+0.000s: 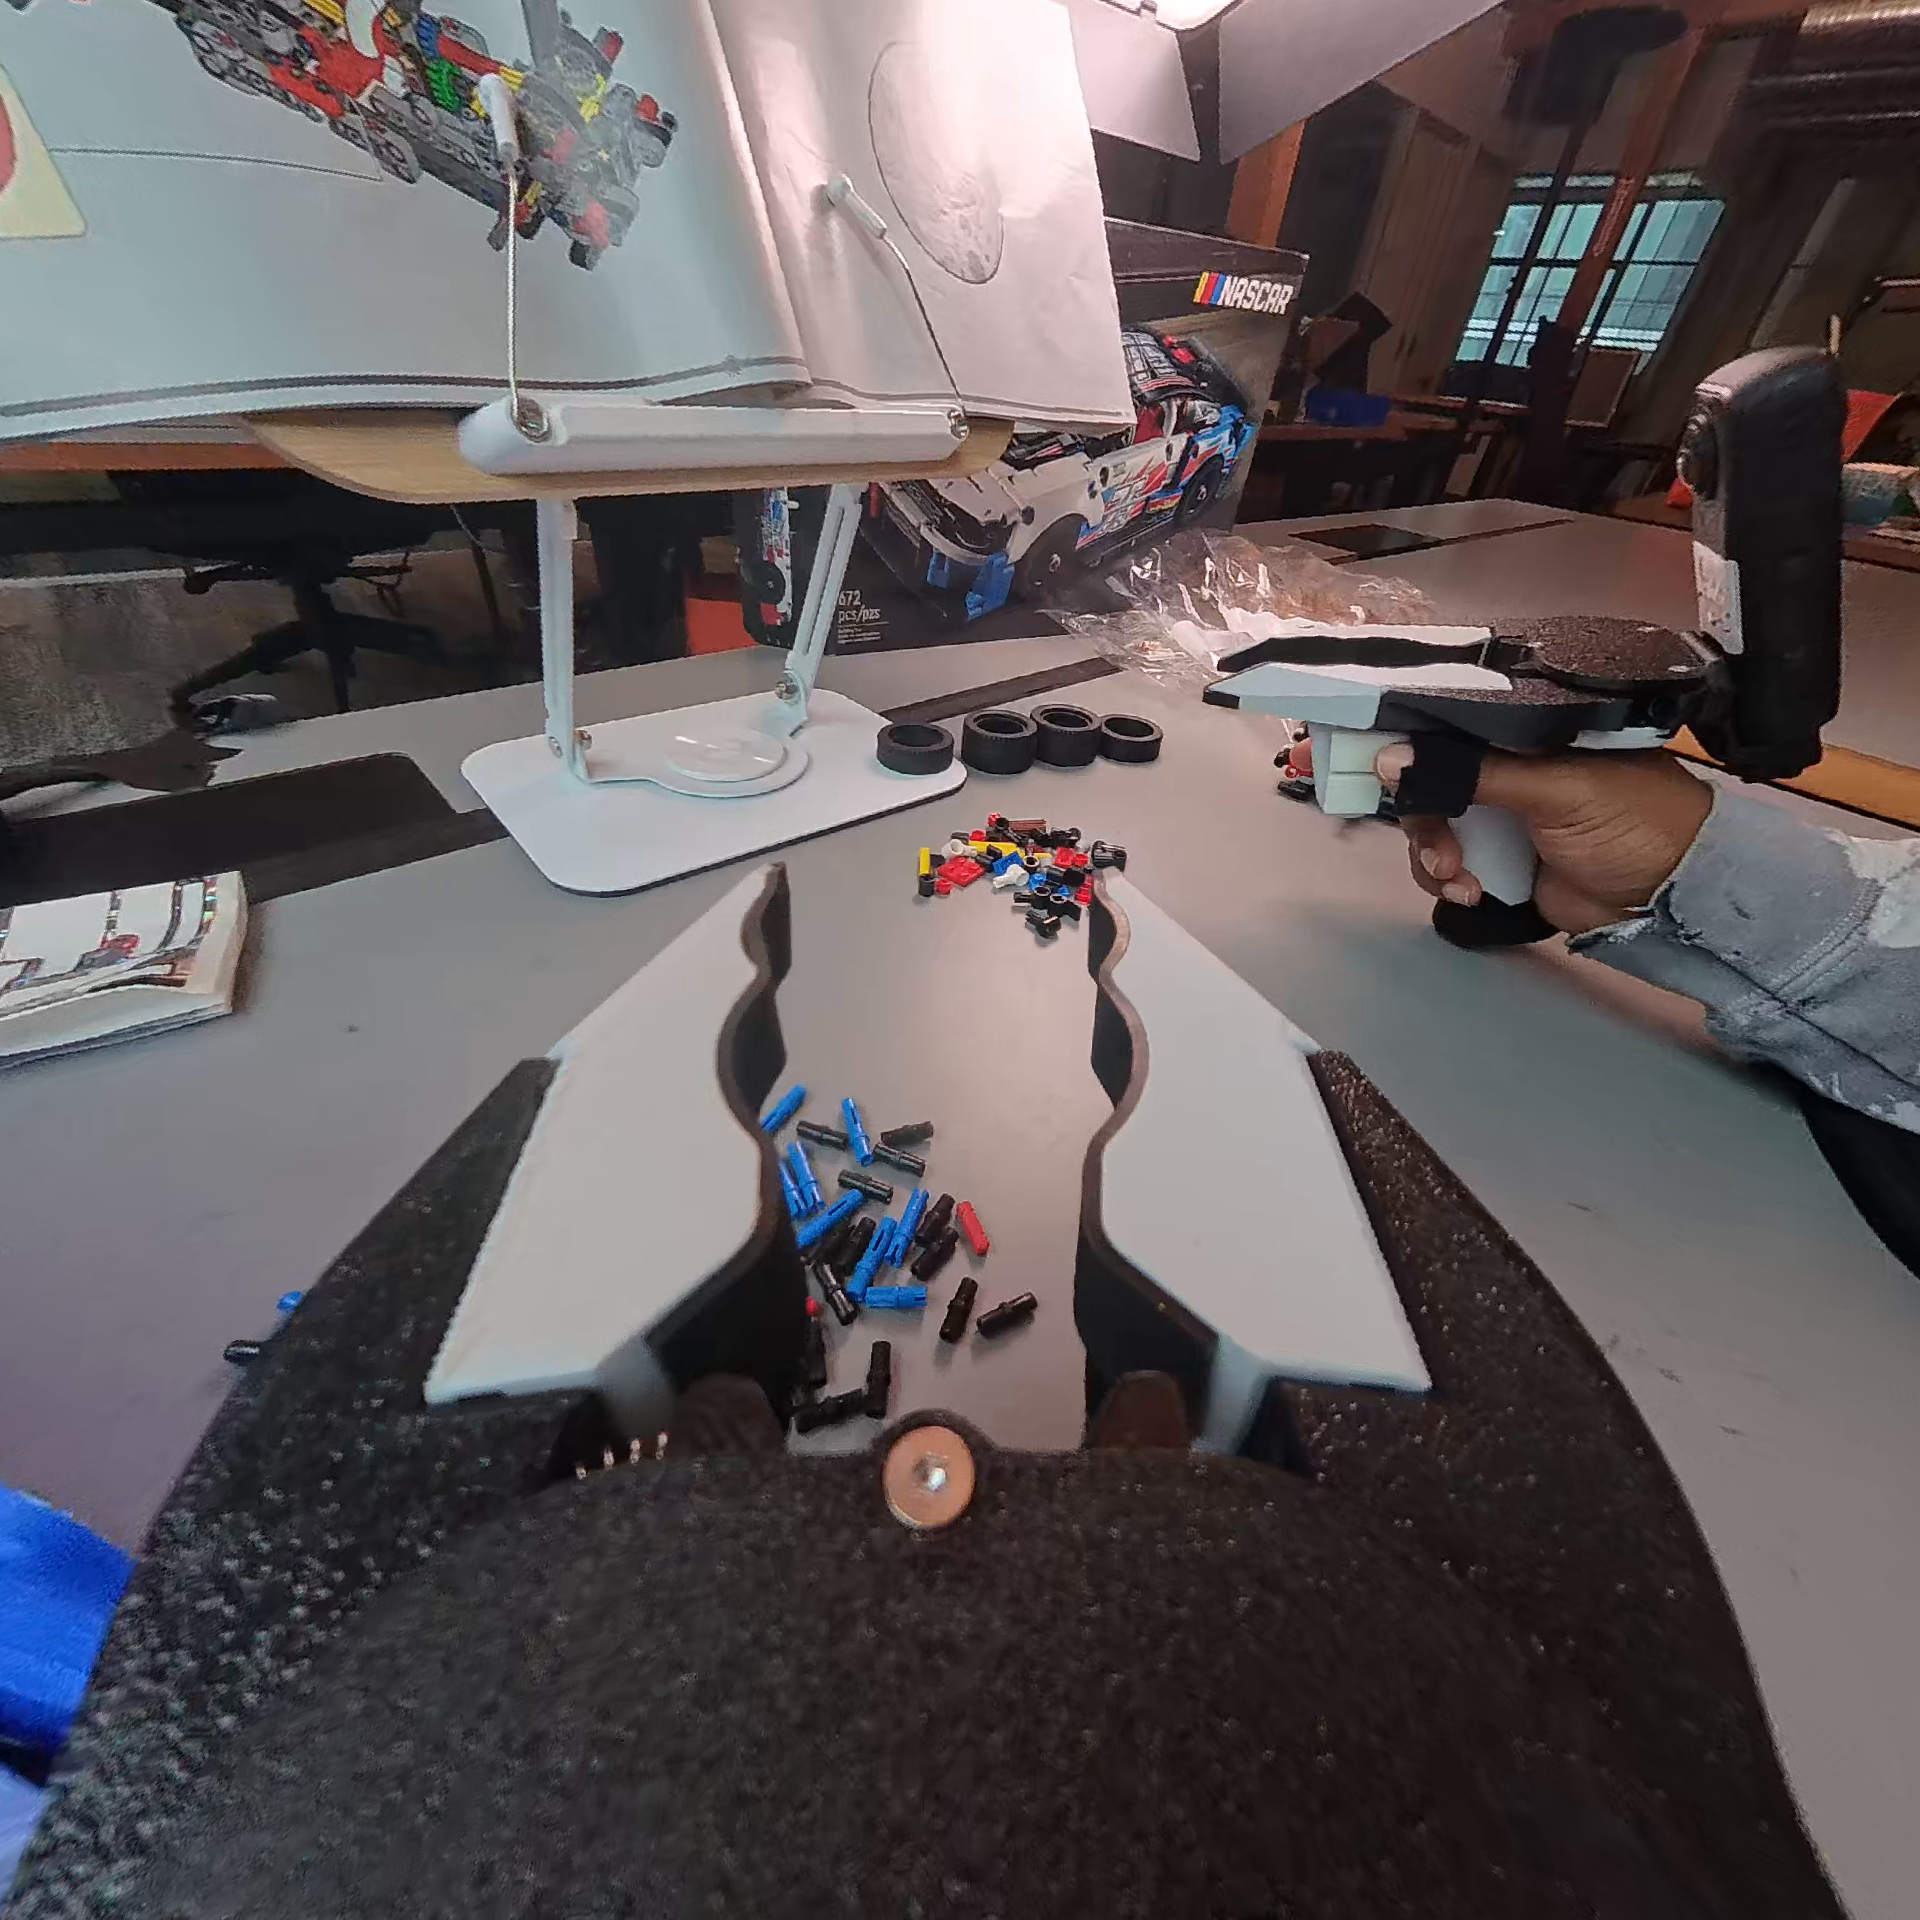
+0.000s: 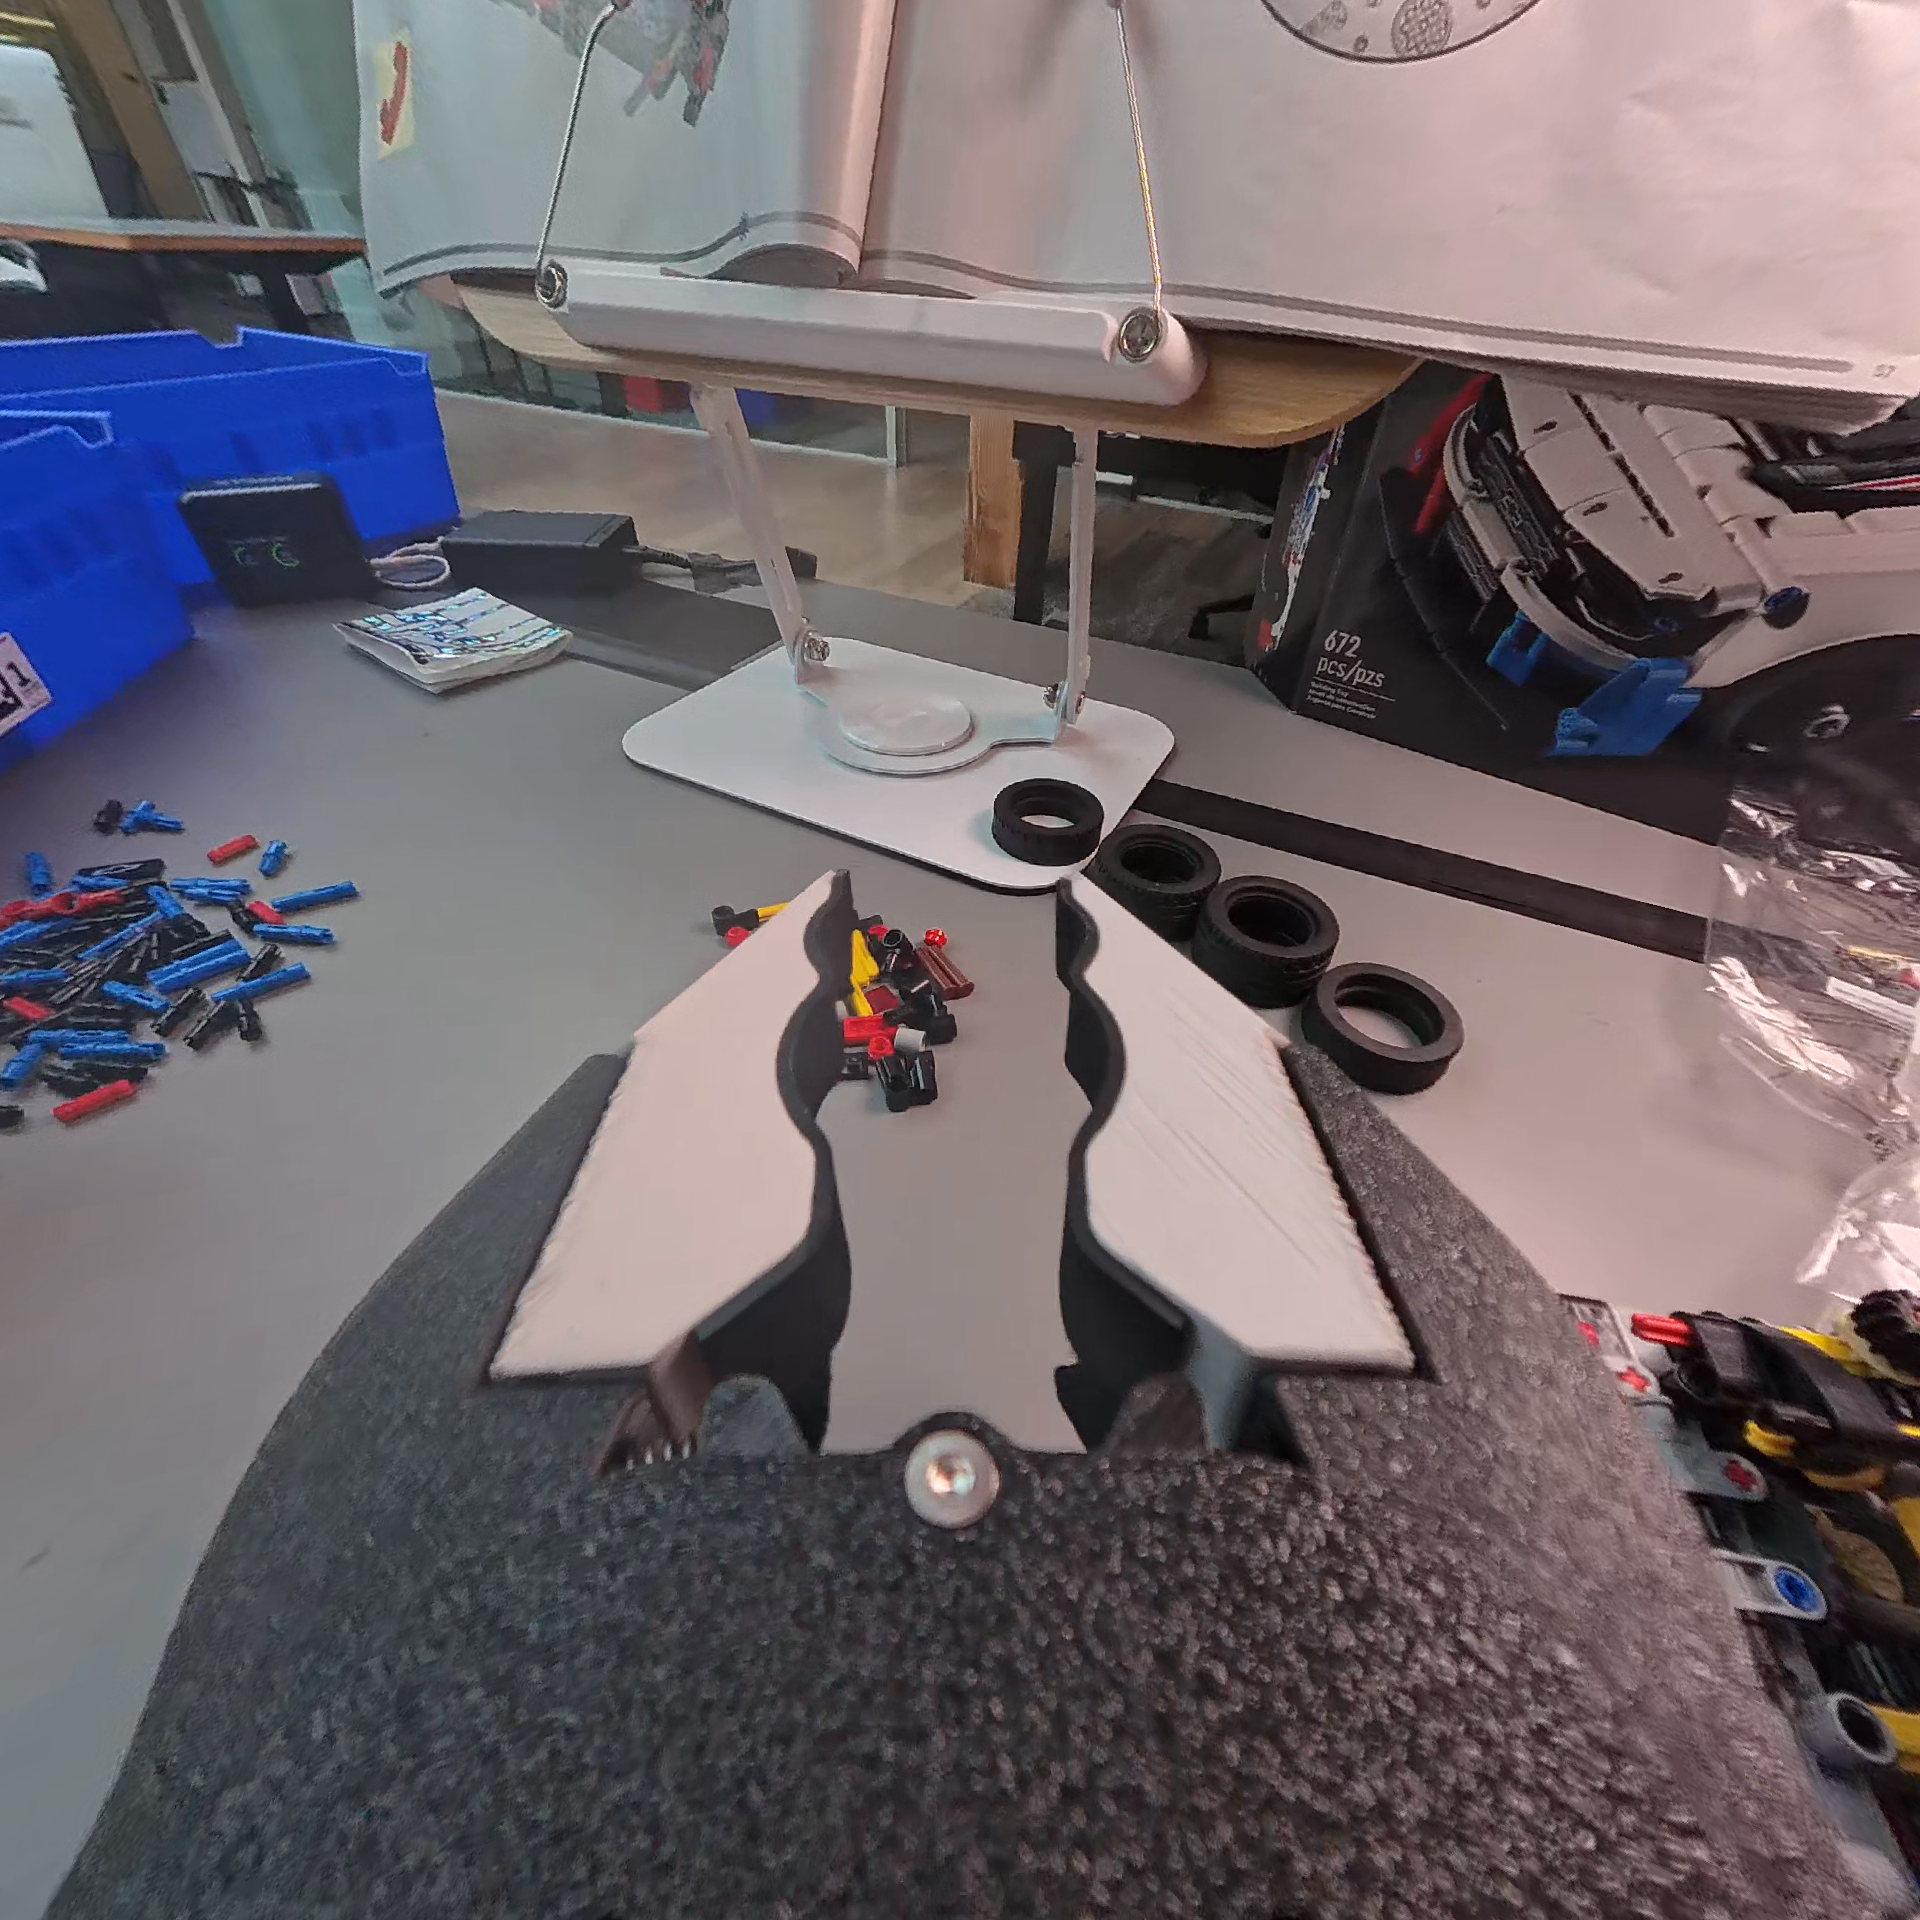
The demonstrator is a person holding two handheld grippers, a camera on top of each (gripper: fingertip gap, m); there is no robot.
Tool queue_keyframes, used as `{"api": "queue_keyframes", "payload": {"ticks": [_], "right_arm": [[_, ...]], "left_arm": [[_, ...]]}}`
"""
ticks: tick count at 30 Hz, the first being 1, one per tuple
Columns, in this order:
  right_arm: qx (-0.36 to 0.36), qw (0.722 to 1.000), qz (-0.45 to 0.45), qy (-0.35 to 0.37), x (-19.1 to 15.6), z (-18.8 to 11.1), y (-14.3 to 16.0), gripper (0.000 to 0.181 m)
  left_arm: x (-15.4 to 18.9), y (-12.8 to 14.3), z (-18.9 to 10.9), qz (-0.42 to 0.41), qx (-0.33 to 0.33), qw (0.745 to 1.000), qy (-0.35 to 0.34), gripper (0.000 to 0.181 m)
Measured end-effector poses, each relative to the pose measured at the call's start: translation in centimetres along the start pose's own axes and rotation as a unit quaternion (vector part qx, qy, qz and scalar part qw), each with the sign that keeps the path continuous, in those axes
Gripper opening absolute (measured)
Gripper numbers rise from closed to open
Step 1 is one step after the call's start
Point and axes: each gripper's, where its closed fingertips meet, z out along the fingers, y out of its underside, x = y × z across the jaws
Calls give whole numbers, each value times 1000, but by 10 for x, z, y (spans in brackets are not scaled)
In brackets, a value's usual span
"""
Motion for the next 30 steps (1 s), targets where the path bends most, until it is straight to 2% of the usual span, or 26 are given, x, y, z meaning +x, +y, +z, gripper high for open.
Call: {"api": "queue_keyframes", "payload": {"ticks": [1,6,12,15,22,30], "right_arm": [[-1,1000,5,-5,-1,1,0,42],[3,1000,2,-31,-15,1,-5,54],[-15,998,-22,-53,-37,5,3,63],[-11,998,-36,-55,-43,4,0,66],[8,998,-49,-42,-55,5,-7,86],[1,997,-43,-61,-75,4,-8,89]], "left_arm": [[-2,0,0,1,0,1000,-5,59],[-7,0,-1,10,-2,1000,-19,67],[-8,-2,-2,29,-2,999,-28,69],[-6,-1,-1,24,-3,999,-23,69],[-6,1,0,24,-7,999,-24,72],[-24,12,0,23,-40,997,-66,79]]}}
